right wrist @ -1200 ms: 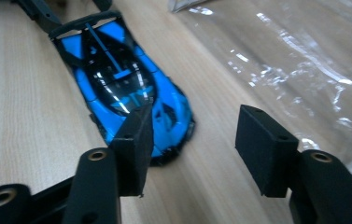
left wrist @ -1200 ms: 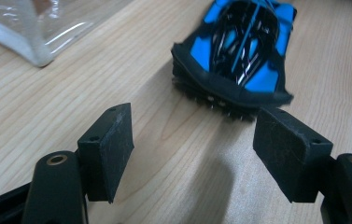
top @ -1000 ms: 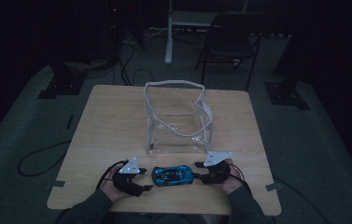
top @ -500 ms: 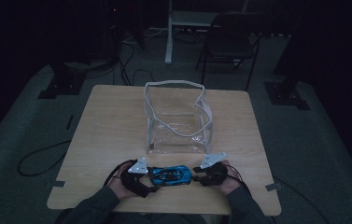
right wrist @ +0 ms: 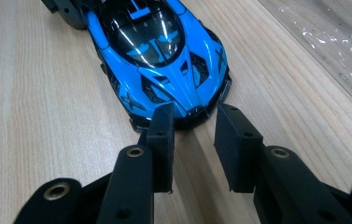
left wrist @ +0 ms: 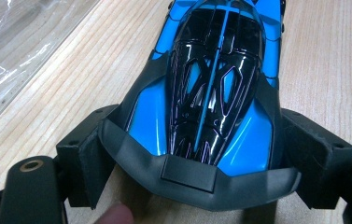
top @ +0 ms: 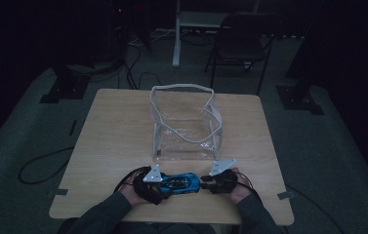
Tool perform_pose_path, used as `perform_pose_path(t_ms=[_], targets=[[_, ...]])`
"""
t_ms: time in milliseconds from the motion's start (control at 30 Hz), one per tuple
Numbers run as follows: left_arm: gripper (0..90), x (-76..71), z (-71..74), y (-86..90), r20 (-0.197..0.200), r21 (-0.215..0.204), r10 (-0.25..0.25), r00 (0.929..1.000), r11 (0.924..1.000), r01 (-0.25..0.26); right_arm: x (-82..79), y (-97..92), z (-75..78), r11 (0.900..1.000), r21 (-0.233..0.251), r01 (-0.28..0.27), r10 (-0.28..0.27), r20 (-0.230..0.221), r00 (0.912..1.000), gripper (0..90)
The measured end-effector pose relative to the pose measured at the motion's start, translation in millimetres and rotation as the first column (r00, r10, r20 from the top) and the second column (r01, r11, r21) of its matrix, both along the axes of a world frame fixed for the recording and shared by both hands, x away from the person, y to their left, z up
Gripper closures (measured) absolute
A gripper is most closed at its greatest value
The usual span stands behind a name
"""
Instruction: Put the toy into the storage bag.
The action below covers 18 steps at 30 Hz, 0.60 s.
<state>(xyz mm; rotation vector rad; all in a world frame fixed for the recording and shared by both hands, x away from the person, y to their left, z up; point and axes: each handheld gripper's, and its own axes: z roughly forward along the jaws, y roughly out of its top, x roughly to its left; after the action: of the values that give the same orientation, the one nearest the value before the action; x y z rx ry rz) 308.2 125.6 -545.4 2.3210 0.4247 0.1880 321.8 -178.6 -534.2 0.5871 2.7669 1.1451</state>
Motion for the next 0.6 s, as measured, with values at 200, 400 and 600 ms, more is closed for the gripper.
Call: perform_pose_path(t_ms=[200, 400, 600], targets=[[22.8, 2.4, 2.7, 4.6, -0.064, -0.035, -0.028, 0.9975, 0.999, 0.026, 0.5, -1.3, 0.1, 1.0, 0.0, 0.006, -0.006, 0.003, 1.0, 66.4], [23.8, -2.0, 14.7, 4.2, -0.022, -0.019, -0.06, 0.998, 0.998, 0.06, 0.0, -1.1, -0.5, 0.9999, -0.012, 0.009, -0.009, 0.006, 0.9999, 60.4], [24.5, -0.3, 21.6, 4.5, -0.005, -0.015, -0.068, 0.9977, 0.9976, 0.068, -0.8, 0.3, 0.6, 0.9999, 0.007, -0.008, 0.009, -0.004, 1.0, 49.8]])
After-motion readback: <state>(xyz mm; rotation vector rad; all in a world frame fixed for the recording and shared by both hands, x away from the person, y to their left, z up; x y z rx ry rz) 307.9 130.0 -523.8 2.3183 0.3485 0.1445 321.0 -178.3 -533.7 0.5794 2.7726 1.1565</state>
